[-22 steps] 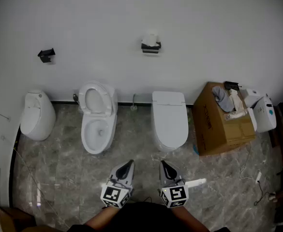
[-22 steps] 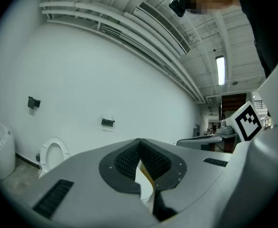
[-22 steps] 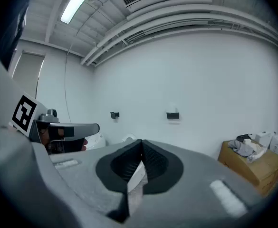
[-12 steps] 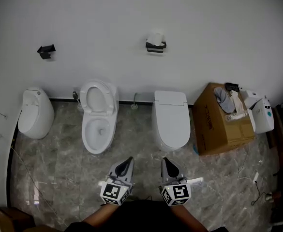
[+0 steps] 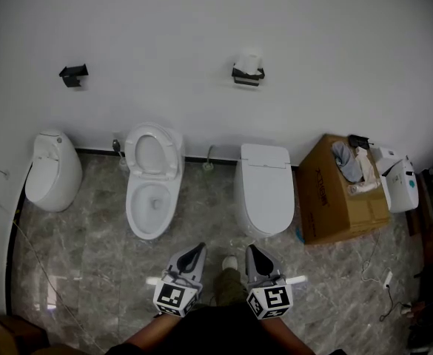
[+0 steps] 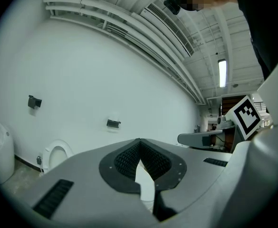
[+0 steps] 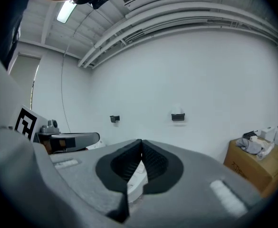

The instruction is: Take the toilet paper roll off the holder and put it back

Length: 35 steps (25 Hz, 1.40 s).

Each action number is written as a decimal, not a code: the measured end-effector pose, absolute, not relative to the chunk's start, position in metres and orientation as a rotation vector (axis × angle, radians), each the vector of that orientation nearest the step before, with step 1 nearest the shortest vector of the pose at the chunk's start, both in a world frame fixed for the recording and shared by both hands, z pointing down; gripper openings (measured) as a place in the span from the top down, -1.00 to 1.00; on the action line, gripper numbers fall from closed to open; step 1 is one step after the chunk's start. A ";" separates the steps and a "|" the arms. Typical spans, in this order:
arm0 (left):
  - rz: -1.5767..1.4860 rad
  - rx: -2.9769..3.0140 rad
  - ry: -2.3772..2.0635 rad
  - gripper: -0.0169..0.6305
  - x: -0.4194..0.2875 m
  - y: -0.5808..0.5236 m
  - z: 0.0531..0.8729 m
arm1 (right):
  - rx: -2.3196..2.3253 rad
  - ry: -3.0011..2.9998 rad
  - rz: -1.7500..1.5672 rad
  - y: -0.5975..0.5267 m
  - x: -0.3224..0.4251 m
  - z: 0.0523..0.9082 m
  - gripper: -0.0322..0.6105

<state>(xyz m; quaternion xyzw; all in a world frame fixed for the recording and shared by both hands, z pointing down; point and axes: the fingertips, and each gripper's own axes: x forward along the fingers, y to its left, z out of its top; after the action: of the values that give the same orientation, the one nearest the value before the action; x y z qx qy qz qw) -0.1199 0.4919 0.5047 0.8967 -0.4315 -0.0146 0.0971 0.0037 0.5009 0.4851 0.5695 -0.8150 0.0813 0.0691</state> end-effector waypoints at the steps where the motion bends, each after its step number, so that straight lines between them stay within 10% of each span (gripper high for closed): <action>1: -0.036 2.653 -1.281 0.91 -0.119 0.485 0.507 | 1.705 -2.460 0.246 0.494 0.003 0.486 0.90; 35: 0.006 2.612 -1.482 0.91 -0.014 0.093 0.517 | 1.657 -2.500 0.345 0.086 0.154 0.534 0.90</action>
<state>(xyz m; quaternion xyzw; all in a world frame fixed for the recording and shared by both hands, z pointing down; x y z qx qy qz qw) -0.0136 0.0927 0.5166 0.8676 -0.4924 0.0020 0.0693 0.1539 0.0861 0.5337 0.5478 -0.8265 0.1142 0.0613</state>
